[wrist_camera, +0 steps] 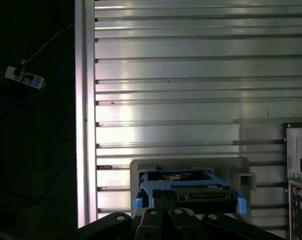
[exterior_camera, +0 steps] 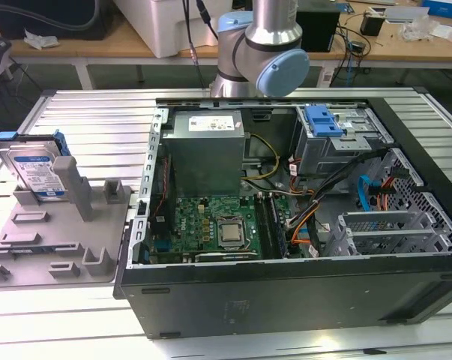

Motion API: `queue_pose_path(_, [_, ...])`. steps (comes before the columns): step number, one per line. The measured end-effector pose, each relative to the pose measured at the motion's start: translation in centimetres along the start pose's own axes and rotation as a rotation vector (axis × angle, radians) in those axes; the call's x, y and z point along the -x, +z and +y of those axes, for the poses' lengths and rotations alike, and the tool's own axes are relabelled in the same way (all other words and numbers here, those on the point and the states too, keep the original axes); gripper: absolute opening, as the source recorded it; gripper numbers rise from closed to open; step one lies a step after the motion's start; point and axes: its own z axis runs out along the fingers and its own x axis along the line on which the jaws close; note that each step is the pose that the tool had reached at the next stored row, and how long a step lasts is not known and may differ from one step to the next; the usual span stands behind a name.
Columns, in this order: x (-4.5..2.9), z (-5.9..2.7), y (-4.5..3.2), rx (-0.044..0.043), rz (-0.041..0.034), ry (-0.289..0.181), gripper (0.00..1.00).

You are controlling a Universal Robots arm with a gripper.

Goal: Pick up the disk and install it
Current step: 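Pick up the disk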

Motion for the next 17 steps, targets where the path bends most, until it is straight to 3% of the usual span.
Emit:
queue_pose_path(4, [0.31,-0.04,0.04,-0.0044,0.0149,-0.032,0.11])
queue_pose_path(7, [0.39,-0.04,0.08,-0.0059,0.0178,-0.068,0.11])
queue_pose_path(17, [0.40,-0.04,0.17,-0.0239,0.0244,-0.266,0.11])
